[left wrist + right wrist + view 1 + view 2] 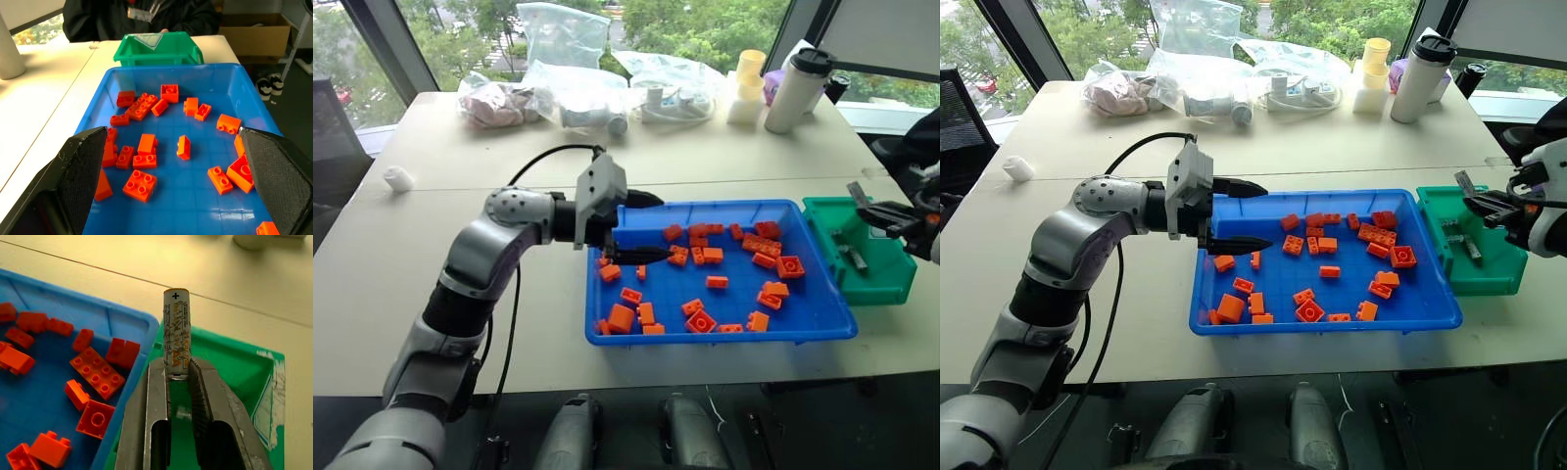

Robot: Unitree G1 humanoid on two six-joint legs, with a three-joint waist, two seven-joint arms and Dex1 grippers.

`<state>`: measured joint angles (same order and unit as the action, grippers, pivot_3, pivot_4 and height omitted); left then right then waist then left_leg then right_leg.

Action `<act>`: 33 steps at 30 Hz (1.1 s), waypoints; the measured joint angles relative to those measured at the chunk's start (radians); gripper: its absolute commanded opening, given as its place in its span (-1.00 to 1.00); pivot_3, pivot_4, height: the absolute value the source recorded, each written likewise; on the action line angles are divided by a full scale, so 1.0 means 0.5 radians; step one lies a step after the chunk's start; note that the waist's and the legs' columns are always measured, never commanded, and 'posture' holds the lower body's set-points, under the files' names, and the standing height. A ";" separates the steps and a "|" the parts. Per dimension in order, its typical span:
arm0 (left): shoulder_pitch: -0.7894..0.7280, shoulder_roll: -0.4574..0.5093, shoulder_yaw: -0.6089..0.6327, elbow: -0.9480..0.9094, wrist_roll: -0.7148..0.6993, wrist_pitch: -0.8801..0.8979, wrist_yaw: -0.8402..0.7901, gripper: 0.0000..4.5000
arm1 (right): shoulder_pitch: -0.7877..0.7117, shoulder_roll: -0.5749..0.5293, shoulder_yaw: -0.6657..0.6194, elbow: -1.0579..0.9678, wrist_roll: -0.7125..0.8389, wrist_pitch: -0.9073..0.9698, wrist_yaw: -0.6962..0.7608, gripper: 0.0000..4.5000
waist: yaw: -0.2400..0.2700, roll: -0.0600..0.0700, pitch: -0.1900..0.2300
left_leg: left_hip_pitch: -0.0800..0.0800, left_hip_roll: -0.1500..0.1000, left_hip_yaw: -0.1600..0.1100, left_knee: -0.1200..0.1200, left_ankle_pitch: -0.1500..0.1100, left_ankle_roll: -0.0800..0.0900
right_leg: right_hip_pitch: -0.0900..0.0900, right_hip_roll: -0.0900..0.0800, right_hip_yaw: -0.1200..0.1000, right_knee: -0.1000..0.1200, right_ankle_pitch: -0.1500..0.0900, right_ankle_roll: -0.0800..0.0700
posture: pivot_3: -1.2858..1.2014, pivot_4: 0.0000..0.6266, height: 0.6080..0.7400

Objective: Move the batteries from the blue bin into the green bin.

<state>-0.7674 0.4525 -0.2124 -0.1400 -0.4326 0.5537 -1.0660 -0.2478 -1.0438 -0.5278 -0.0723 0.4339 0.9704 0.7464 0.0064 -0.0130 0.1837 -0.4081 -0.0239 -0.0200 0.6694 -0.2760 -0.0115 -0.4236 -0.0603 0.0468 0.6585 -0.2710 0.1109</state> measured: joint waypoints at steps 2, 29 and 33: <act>-0.038 -0.060 -0.001 0.033 -0.011 -0.020 -0.001 1.00 | 0.017 0.000 0.003 0.040 -0.028 -0.037 -0.028 -0.98 | -0.006 0.000 0.000 | 0.000 0.000 0.000 0.000 0.000 0.000 | 0.000 0.001 0.000 0.000 0.000 0.000 | 0.03 -0.52 1.00; 0.133 0.302 0.221 -0.073 -0.030 0.069 0.047 1.00 | -0.143 0.083 0.060 0.074 0.184 -0.247 0.099 0.99 | -0.041 0.001 -0.001 | 0.001 0.004 -0.001 -0.001 0.000 0.000 | -0.002 0.003 0.001 0.003 0.000 0.000 | 0.03 -0.52 1.00; 0.322 0.584 0.429 -0.299 -0.184 0.309 0.046 1.00 | 0.121 0.003 -0.096 -0.215 0.385 -0.060 0.301 0.99 | -0.029 0.001 0.000 | -0.001 0.002 -0.002 -0.001 0.000 0.000 | -0.002 0.000 0.000 0.002 0.000 0.000 | 0.03 -0.52 1.00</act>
<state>-0.6064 0.7444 0.0023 -0.2894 -0.5246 0.7080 -1.0429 -0.1870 -1.0421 -0.5760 -0.1798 0.6265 0.9402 0.8968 -0.0078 -0.0124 0.1836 -0.4084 -0.0230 -0.0212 0.6688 -0.2761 -0.0114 -0.4246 -0.0604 0.0468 0.6594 -0.2710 0.1109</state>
